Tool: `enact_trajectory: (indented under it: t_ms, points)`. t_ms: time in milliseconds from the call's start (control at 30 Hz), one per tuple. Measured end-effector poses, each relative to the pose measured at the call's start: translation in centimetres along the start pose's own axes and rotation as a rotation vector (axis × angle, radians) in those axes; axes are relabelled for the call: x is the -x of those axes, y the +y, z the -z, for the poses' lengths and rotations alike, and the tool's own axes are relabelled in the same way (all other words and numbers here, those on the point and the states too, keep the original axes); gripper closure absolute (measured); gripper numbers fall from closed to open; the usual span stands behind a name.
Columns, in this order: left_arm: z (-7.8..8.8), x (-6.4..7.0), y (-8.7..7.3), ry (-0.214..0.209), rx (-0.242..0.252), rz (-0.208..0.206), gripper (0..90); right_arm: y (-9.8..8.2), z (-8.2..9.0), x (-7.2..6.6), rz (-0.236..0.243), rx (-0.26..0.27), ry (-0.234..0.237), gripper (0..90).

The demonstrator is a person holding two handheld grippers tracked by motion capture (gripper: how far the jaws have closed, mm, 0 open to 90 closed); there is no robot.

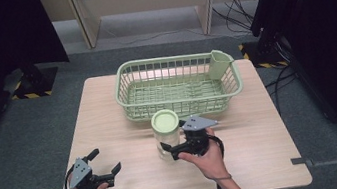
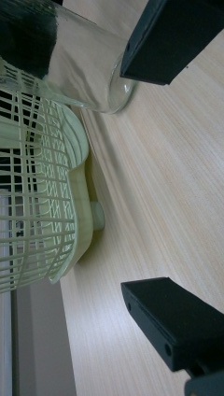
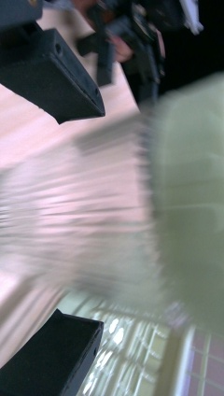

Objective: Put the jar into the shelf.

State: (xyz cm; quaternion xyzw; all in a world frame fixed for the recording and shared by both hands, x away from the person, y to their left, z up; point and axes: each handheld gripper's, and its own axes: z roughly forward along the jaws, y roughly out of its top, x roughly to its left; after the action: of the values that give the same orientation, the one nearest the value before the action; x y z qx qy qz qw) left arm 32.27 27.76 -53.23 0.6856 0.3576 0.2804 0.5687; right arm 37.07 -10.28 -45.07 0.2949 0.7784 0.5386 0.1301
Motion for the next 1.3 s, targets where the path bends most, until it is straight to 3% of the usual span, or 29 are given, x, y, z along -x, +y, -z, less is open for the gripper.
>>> enact_trajectory:
  t_ms: [33, 67, 100, 133, 167, 200, 300, 400, 533, 933, 1300]
  points:
    - [0.0, 0.0, 0.0, 0.001, 0.001, 0.002, 0.3, -1.4, 2.4, 0.5, 0.003, -0.003, 0.011, 1.2]
    - [0.0, 0.0, 0.0, 0.002, -0.001, 0.001, 0.4, -2.2, 3.7, 0.7, 0.006, -0.004, 0.002, 1.2]
    - [0.0, 0.0, 0.0, 0.002, -0.001, 0.001, 0.3, -2.2, 3.7, 0.7, 0.006, -0.004, 0.002, 1.2]
    - [0.0, 0.0, 0.0, 0.003, -0.003, 0.000, 0.3, -2.9, 5.1, 0.9, 0.010, -0.001, -0.016, 1.2]
    - [0.0, 0.0, 0.0, 0.004, -0.005, -0.003, 0.3, -4.3, 7.6, 1.2, 0.015, 0.010, -0.042, 1.2]
    - [-0.1, 0.1, 0.0, 0.005, -0.006, -0.004, 0.3, -4.8, 8.7, 1.2, 0.012, 0.023, -0.049, 1.2]
    - [0.0, 0.0, 0.0, 0.007, -0.006, -0.004, 0.4, -5.7, 10.9, 1.2, 0.013, 0.044, -0.074, 1.2]
    - [0.0, 0.0, 0.0, 0.010, -0.005, 0.003, 0.4, -5.8, 11.5, 1.1, 0.014, 0.050, -0.085, 1.2]
    - [-0.1, 0.0, 0.0, 0.011, -0.007, 0.001, 0.3, -5.3, 11.2, 0.9, 0.026, 0.054, -0.081, 1.2]
    - [0.0, 0.0, 0.0, 0.007, -0.005, -0.003, 0.4, -1.6, 8.0, 0.1, 0.091, 0.066, -0.035, 1.2]
    - [0.0, 0.0, 0.0, 0.008, -0.006, -0.002, 0.4, 1.2, 4.7, 0.2, 0.138, 0.036, 0.004, 1.2]
